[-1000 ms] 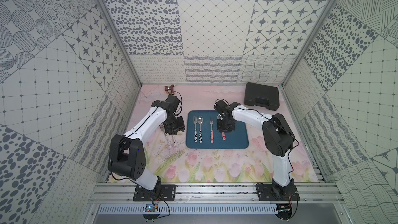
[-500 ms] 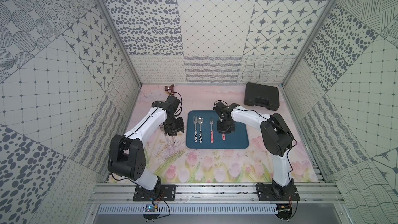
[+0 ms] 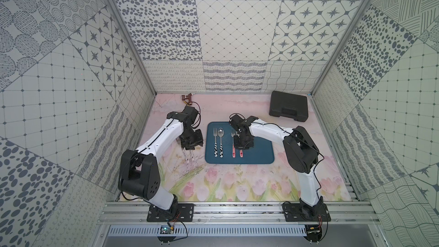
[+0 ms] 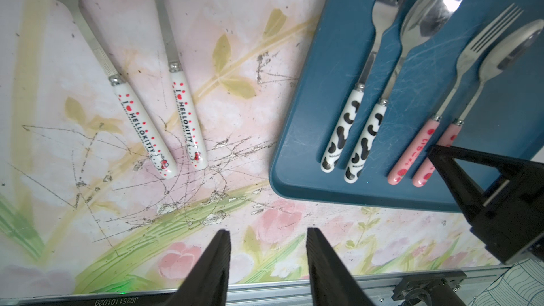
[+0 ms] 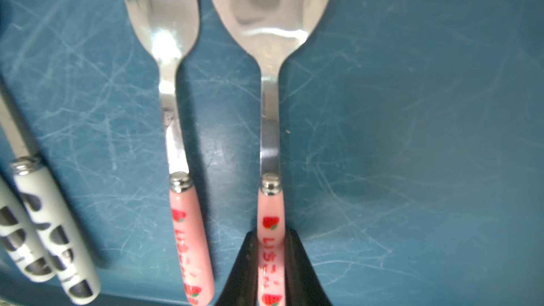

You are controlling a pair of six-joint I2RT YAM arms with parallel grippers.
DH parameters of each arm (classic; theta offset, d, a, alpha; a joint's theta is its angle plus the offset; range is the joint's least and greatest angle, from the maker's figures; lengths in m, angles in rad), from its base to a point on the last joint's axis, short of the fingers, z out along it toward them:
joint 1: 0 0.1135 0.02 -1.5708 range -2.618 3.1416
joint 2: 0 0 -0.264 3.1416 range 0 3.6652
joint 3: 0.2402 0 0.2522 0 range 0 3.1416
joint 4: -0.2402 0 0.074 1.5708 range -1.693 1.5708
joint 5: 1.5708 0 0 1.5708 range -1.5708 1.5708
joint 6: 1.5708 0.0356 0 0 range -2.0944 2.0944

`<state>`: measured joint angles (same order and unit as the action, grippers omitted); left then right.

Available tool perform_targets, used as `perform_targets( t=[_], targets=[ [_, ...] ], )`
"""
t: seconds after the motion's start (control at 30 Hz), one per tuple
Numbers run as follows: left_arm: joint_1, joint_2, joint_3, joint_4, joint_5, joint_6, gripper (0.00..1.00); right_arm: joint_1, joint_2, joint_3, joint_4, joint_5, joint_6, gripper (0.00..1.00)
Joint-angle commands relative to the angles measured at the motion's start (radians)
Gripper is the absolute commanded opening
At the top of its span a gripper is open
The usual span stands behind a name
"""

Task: Set the spoon and fork side by side
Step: Adjust the spoon on the tray, then pick up the fork at the center of the board.

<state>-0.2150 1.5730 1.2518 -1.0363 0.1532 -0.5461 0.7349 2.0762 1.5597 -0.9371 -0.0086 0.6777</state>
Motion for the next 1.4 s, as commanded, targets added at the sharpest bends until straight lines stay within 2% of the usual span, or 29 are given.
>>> perform_targets(
  t=[0.0,0.3,0.47,0.7,0.93,1.17,1.37],
  targets=[
    [0.004,-0.011,-0.002,-0.009,-0.006,0.029,0.47,0.001,0.032,0.022,0.007,0.013,0.024,0.15],
    [0.004,-0.01,-0.002,-0.011,-0.009,0.032,0.47,-0.002,0.041,0.024,0.001,0.006,0.04,0.18],
    [0.003,-0.008,0.001,-0.017,-0.018,0.03,0.5,-0.003,-0.003,0.002,0.0,0.009,0.052,0.33],
    [0.016,-0.018,-0.012,-0.032,-0.1,-0.003,0.55,-0.011,-0.139,-0.017,-0.003,0.033,0.057,0.45],
    [0.121,0.019,-0.063,-0.013,-0.108,-0.054,0.5,-0.033,-0.281,-0.027,-0.009,0.09,0.007,0.46],
    [0.156,-0.039,-0.18,0.108,-0.133,-0.098,0.5,-0.083,-0.368,-0.166,0.05,0.062,-0.031,0.44],
    [0.175,0.083,-0.144,0.122,-0.14,-0.044,0.46,-0.114,-0.397,-0.216,0.075,0.05,-0.06,0.41]
  ],
)
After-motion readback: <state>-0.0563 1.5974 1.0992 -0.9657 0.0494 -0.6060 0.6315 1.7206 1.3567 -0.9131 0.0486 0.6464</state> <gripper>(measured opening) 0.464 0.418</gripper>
